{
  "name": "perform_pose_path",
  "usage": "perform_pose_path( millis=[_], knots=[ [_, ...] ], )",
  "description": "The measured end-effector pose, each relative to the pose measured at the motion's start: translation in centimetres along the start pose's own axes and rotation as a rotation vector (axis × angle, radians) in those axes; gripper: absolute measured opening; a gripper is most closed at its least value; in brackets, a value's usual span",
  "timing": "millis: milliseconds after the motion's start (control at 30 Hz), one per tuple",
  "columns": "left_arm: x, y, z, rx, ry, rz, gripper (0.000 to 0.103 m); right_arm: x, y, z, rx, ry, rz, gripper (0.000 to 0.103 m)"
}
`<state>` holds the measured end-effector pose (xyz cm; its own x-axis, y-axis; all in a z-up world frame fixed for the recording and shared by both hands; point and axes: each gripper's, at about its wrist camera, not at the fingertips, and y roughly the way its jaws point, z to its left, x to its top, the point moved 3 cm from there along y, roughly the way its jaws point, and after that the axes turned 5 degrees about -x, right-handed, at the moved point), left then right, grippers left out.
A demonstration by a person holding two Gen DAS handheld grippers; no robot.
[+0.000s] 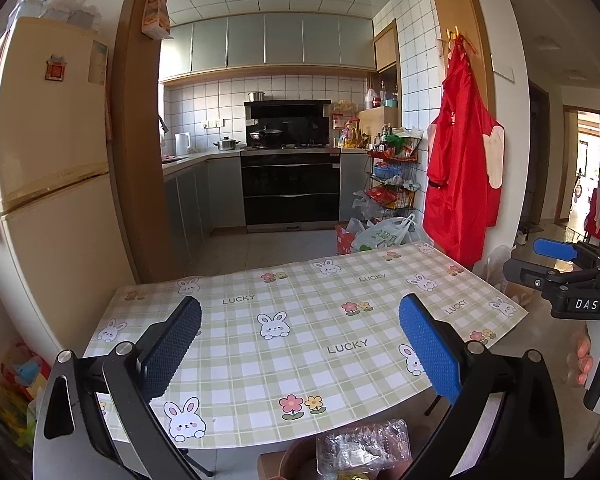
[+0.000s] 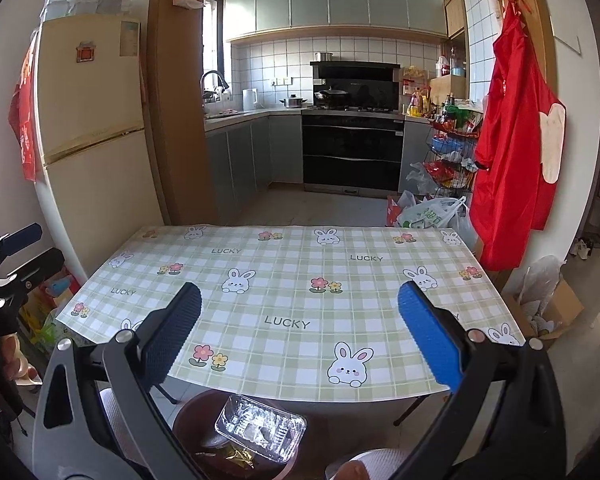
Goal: Collect trash
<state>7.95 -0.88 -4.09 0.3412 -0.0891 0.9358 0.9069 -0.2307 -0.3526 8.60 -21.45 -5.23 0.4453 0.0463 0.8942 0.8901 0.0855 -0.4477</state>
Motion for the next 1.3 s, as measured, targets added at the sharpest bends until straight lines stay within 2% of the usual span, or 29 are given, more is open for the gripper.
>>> perform_pose_path(
  millis=[800, 1300],
  knots=[
    [0.2, -0.17, 0.44, 0.017, 0.015, -0.001, 0.097, 0.04, 0.08, 0.34, -0.012, -0.015, 0.003, 0.097],
    [0.01, -0.05, 0.79, 0.048, 0.029, 0.003, 0.097, -0.28, 0.36, 0.34, -0.052, -0.04, 0.014, 0.097]
  ],
)
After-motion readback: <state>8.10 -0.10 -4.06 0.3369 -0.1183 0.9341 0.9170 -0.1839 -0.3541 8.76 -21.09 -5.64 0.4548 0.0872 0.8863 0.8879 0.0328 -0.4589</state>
